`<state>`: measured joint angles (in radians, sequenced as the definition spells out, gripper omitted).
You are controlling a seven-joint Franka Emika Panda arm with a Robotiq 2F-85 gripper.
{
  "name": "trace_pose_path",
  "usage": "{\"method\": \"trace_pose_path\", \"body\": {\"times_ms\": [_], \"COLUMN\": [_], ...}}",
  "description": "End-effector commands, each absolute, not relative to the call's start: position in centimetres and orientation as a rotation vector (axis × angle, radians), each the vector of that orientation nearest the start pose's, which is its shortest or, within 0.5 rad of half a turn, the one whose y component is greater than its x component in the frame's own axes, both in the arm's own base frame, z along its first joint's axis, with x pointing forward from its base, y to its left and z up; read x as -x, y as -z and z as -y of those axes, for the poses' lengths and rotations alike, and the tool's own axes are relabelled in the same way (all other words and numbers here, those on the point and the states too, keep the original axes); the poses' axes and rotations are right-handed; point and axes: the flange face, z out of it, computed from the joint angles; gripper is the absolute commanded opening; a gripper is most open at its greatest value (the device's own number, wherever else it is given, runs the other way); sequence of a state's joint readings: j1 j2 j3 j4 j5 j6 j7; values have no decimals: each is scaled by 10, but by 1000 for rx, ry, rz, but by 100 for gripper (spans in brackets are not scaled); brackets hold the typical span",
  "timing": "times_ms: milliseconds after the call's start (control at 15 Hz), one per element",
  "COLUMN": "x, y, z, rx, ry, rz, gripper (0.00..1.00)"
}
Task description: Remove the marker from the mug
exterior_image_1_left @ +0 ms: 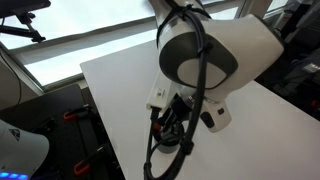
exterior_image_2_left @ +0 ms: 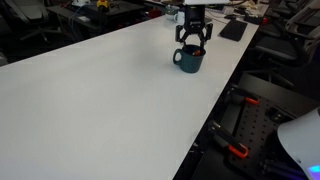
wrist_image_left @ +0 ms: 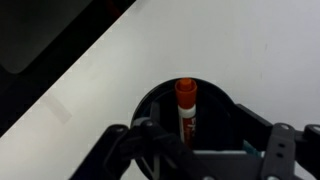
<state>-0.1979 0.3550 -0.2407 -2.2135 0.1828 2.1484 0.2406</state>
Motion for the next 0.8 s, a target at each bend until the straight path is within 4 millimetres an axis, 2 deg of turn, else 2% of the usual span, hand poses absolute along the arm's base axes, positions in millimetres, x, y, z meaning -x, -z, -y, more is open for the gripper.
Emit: {"method": "trace_pose_path", "body": {"times_ms": [0,133,200,333,400,467,600,733], "x": [-450,-447,-444,-438,-436,-434,-429,-423], "y": [-184,-183,-185,-189,-190,-193,-197,-204], "z": [203,203,204,208,209,211,214,214], "rx": [2747,2736,2727,2711,2702,2695,2681,2665], "ry": [-567,-551,-537,-520,-508,-498,-477,-459], "rz": [-1172,-1176,-1187,-1200,-1205,-1216,-1233,-1248], "gripper": [68,72,70,81,81,85,85,89]}}
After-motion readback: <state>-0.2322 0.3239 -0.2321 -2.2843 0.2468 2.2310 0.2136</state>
